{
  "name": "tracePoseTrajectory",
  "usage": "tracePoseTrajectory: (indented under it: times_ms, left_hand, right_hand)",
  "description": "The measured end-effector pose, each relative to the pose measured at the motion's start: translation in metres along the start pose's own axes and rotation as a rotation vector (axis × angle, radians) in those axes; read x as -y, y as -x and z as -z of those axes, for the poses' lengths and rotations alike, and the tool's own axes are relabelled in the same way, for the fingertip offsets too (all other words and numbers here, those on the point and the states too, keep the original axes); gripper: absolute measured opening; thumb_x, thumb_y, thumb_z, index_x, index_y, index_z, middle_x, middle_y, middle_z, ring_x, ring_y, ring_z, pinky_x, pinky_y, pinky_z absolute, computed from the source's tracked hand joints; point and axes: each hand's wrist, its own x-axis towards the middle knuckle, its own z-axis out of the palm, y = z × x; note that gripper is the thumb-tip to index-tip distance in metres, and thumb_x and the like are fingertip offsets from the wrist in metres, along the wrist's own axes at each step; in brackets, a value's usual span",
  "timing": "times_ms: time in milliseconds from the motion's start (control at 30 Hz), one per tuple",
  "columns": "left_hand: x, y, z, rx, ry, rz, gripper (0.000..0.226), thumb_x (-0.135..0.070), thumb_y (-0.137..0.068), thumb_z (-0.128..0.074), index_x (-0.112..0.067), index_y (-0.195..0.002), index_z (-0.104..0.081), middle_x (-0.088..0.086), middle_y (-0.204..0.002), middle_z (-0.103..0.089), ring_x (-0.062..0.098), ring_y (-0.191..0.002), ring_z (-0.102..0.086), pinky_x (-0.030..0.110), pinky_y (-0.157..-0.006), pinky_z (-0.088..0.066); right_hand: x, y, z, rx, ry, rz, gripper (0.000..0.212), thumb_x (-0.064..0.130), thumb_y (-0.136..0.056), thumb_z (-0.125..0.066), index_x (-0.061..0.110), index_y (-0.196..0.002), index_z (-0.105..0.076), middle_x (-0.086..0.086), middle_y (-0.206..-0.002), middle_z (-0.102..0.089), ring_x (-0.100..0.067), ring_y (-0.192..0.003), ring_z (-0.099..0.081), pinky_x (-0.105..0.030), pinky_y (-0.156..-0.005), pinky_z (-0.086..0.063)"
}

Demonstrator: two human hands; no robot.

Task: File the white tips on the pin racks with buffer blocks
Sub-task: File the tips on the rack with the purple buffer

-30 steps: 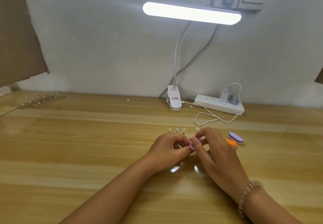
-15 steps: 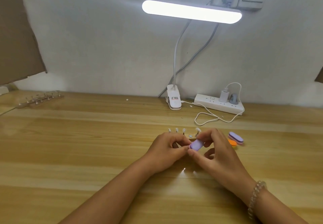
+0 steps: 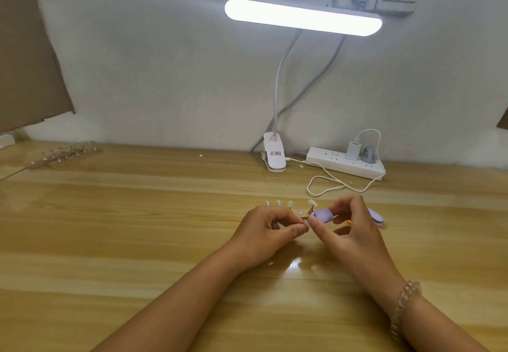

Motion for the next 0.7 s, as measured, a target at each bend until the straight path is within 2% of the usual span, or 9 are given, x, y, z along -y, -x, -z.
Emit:
tracePoseTrajectory:
  times_ms: [100,167,267,367,467,533,600,700]
  left_hand:
    - [0.001,0.000,0.001,-0.005,0.006,0.007,0.007,-0.017,-0.090,-0.072,-0.022,-0.090,-0.077,-0.019,-0.068,-0.067,0.001,-0.051,-0.042,0.015,-0.053,-0.035]
    - [0.002,0.000,0.001,-0.003,-0.017,0.006,0.010,-0.014,-0.090,-0.070,-0.020,-0.090,-0.077,-0.022,-0.064,-0.064,-0.002,-0.050,-0.044,0.013,-0.053,-0.034]
    - [0.000,0.000,0.001,-0.002,-0.060,-0.011,0.017,-0.015,-0.089,-0.072,-0.031,-0.084,-0.075,-0.023,-0.065,-0.064,-0.003,-0.049,-0.045,0.012,-0.054,-0.034]
    - [-0.001,0.001,0.001,0.013,-0.125,-0.035,0.020,-0.022,-0.088,-0.074,-0.039,-0.079,-0.072,-0.022,-0.071,-0.064,-0.005,-0.052,-0.046,0.013,-0.056,-0.034]
    - [0.000,0.002,0.002,0.015,-0.111,-0.049,0.017,-0.014,-0.088,-0.072,-0.030,-0.084,-0.076,-0.020,-0.072,-0.065,-0.006,-0.055,-0.049,0.011,-0.057,-0.035]
    - [0.001,0.001,0.002,0.006,-0.083,-0.043,0.018,-0.013,-0.088,-0.071,-0.030,-0.086,-0.077,-0.020,-0.072,-0.066,-0.002,-0.055,-0.049,0.018,-0.058,-0.040]
    - [0.001,0.000,0.001,0.000,-0.027,-0.031,0.015,-0.018,-0.089,-0.073,-0.032,-0.085,-0.076,-0.019,-0.071,-0.067,0.007,-0.056,-0.053,0.027,-0.059,-0.046]
    - [0.001,0.000,0.001,-0.001,0.015,-0.013,0.006,-0.020,-0.091,-0.071,-0.022,-0.092,-0.077,-0.018,-0.075,-0.069,0.011,-0.055,-0.058,0.029,-0.063,-0.050]
  right_hand:
    - [0.003,0.006,-0.001,0.091,0.027,0.122,0.027,0.027,-0.078,-0.077,0.025,-0.089,-0.053,0.007,-0.097,-0.056,-0.008,-0.093,-0.056,-0.029,-0.071,-0.052]
    - [0.003,0.007,0.000,0.152,0.019,0.138,0.025,0.026,-0.079,-0.077,0.024,-0.090,-0.054,0.006,-0.099,-0.056,-0.008,-0.094,-0.057,-0.027,-0.069,-0.054]
    - [0.002,0.004,0.001,0.188,-0.005,0.107,0.023,0.021,-0.081,-0.077,0.021,-0.090,-0.055,0.002,-0.100,-0.058,-0.010,-0.095,-0.058,-0.032,-0.070,-0.057]
    - [0.003,0.003,0.001,0.143,0.013,0.073,0.023,0.015,-0.082,-0.076,0.020,-0.091,-0.056,0.001,-0.101,-0.057,-0.013,-0.097,-0.058,-0.034,-0.071,-0.058]
    - [0.006,0.007,0.001,0.199,0.038,0.140,0.022,0.021,-0.081,-0.077,0.024,-0.091,-0.057,0.004,-0.101,-0.057,-0.009,-0.097,-0.058,-0.028,-0.073,-0.056]
    - [0.005,0.008,0.001,0.226,0.008,0.124,0.021,0.024,-0.081,-0.077,0.024,-0.090,-0.058,0.004,-0.101,-0.058,-0.008,-0.097,-0.058,-0.028,-0.074,-0.055]
    - [0.002,0.003,0.001,0.154,-0.050,0.004,0.020,0.022,-0.082,-0.076,0.021,-0.090,-0.057,0.002,-0.101,-0.061,-0.007,-0.097,-0.060,-0.029,-0.076,-0.055]
    - [0.000,-0.003,0.005,-0.013,-0.151,-0.090,0.017,0.017,-0.086,-0.073,0.018,-0.092,-0.057,0.004,-0.098,-0.066,-0.006,-0.092,-0.063,-0.014,-0.072,-0.049]
